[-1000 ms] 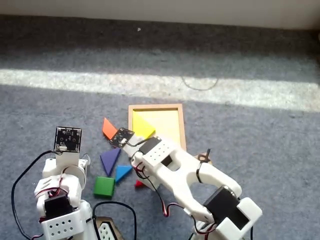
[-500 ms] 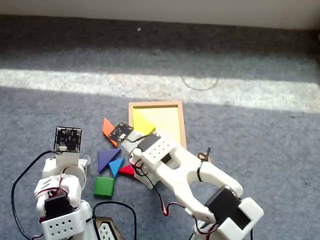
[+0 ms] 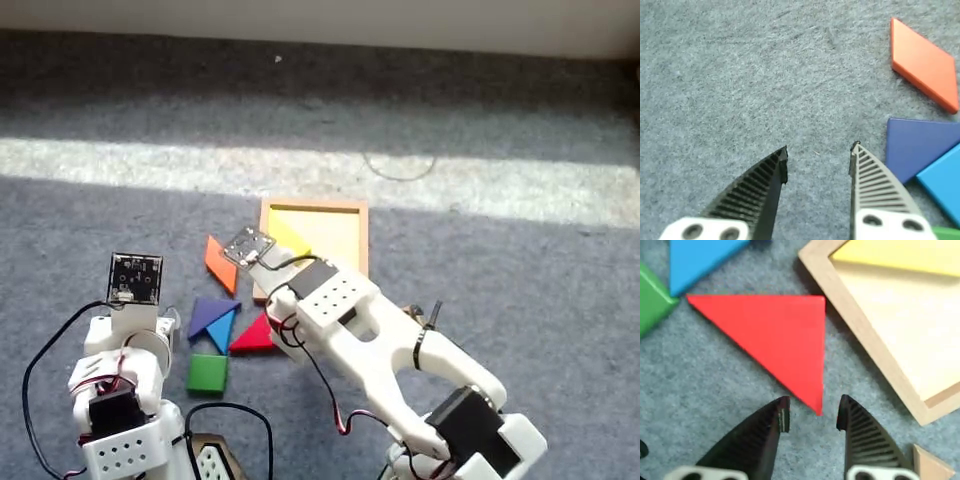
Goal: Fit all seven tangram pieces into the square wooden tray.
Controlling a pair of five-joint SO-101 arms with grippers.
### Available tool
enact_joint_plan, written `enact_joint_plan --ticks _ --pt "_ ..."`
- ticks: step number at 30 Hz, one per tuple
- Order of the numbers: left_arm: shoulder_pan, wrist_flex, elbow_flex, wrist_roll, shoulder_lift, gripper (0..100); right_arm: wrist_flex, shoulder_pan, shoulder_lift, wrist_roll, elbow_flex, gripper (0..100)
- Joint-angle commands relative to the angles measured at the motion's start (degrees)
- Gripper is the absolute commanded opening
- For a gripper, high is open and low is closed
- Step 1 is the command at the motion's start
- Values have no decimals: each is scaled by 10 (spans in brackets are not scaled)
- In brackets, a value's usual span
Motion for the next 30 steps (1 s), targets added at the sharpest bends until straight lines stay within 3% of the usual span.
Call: enact_joint_plan --ticks 1,5,12,20,26,30 --pt "-7 -10 6 1 -4 217 36 -29 -33 4 -3 200" --pt "-7 -10 6 1 -4 217 46 -65 -33 28 -3 200" --pt "-7 -10 6 1 -4 217 -80 -8 -28 -36 -3 198" --pt "-6 -11 6 1 -4 217 -87 -24 -27 -43 -5 207" --pt "-6 -11 6 1 -4 217 -86 -28 -27 -41 5 322" --pt "-6 -11 6 1 -4 217 -87 -45 -26 -40 18 327"
